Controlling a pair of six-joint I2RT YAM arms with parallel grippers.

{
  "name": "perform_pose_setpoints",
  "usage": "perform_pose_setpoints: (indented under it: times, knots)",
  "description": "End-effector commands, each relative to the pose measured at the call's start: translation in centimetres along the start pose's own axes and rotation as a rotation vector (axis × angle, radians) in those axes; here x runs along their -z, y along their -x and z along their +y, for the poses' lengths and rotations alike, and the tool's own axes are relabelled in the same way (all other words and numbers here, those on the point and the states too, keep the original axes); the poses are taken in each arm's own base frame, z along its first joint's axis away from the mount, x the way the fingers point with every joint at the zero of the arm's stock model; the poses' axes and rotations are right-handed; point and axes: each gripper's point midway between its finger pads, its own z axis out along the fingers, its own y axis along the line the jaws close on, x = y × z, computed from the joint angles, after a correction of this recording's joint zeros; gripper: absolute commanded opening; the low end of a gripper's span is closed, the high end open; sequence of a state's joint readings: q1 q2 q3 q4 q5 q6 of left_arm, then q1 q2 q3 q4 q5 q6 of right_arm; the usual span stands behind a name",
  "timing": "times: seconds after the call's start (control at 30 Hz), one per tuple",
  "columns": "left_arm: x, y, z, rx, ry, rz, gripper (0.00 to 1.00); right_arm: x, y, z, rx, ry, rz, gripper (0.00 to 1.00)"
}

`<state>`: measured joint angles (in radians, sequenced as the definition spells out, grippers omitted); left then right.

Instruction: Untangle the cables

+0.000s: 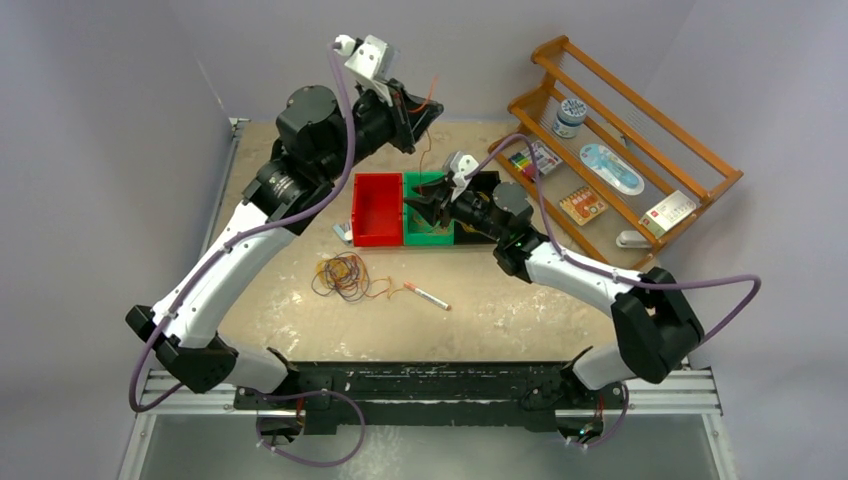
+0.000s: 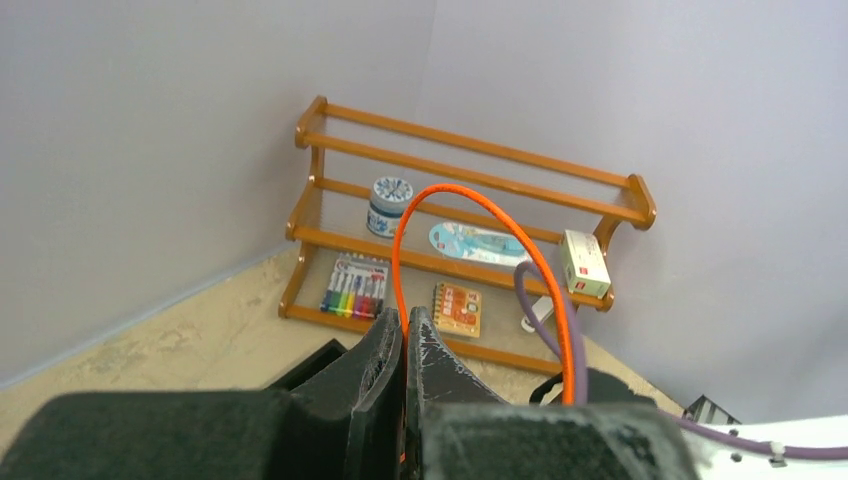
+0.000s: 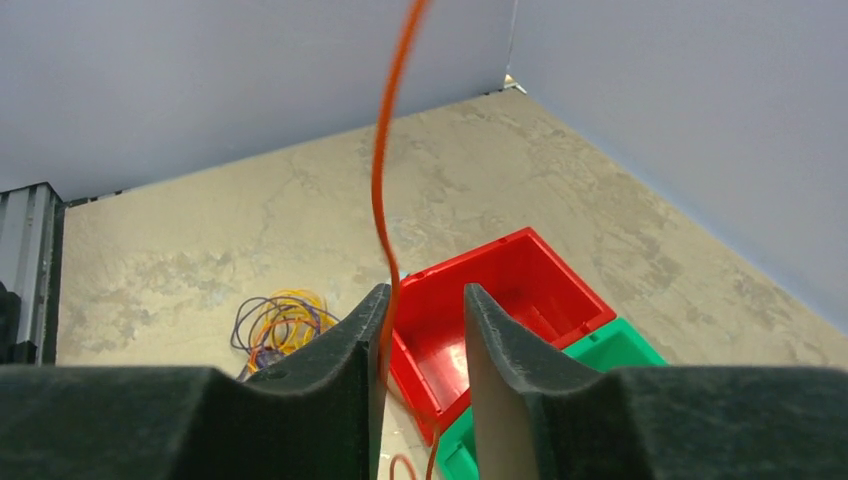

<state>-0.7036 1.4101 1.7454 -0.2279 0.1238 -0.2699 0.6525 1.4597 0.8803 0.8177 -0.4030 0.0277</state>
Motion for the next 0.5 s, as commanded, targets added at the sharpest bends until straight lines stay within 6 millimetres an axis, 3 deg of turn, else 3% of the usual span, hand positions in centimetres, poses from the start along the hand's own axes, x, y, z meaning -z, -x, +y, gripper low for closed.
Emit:
perform_pose_setpoints:
  times: [0.0, 0.33, 0.47]
  knots:
    - [0.6, 4.7, -0.8, -0.005, -0.004, -0.113, 0.00, 0.2, -0.6, 0.0, -0.019, -0.002, -0.020, 0.32]
    - [1.7, 8.6, -0.5, -0.059, 0.051, -0.177, 0.00, 2.5, -9.2, 1.7, -0.187, 0.007, 0.132, 0.22]
    - [2.1, 10.3, -0.4, -0.086, 0.072, -0.205, 0.00, 3.7, -11.6, 2.1, -0.248, -0.019, 0.160, 0.22]
